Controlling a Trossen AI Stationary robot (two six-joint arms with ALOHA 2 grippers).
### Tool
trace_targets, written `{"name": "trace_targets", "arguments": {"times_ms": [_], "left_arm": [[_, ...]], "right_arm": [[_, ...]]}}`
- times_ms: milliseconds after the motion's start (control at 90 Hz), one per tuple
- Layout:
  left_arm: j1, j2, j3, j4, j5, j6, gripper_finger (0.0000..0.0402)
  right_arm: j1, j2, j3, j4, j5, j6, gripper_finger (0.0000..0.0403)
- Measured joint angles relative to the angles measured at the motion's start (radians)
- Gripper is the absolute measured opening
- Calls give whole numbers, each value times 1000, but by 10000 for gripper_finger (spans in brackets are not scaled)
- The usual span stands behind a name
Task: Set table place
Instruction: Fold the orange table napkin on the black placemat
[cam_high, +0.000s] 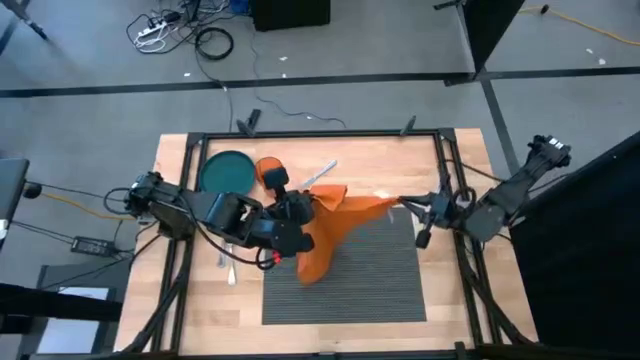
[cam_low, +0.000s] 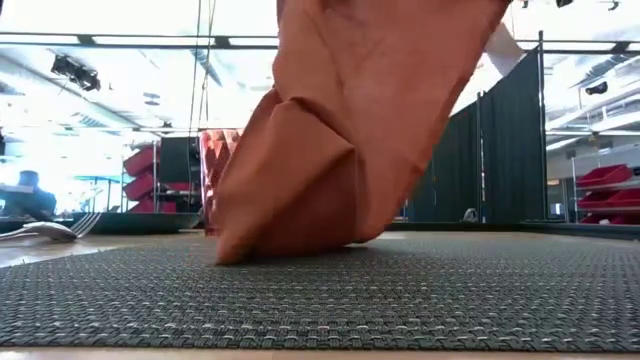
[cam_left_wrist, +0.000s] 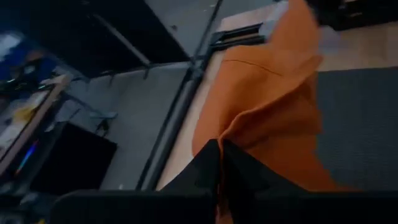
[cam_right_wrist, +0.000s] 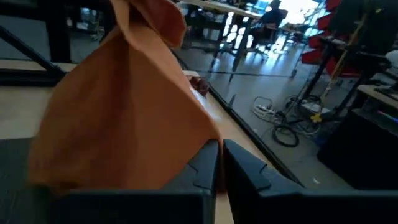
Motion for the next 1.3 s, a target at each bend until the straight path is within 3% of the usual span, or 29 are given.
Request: {"name": "trace_targets", "arguments": {"times_ms": [144, 289, 400, 522, 711, 800, 878, 1078, 1300], "left_arm": [[27, -1, 0, 30, 65, -35, 21], [69, -1, 0, 30, 243, -39, 80], [79, -1, 0, 31, 275, -21, 120], [78, -1, 0, 26, 278, -21, 135], [77, 34, 1, -105, 331, -105, 136], [60, 77, -2, -197, 339, -171, 136], [34, 99, -46, -208, 338, -209, 136], [-29, 50, -326, -44, 346, -319, 136], [-100, -1, -540, 92, 361, -440, 137]], "right_arm": [[-11, 2, 0, -68, -77, 49, 0], [-23, 19, 0, -72, -233, 73, 0], [-42, 55, 0, -84, -320, 159, 6], [-59, 127, 0, -137, -389, 251, 37], [-102, 300, -1, -157, -395, 344, 108], [-158, 404, -1, -92, -410, 363, 140], [-232, 504, -1, -8, -487, 356, 162], [-455, 719, -68, 434, -869, 255, 201], [-554, 882, -89, 694, -1009, 259, 219]]}}
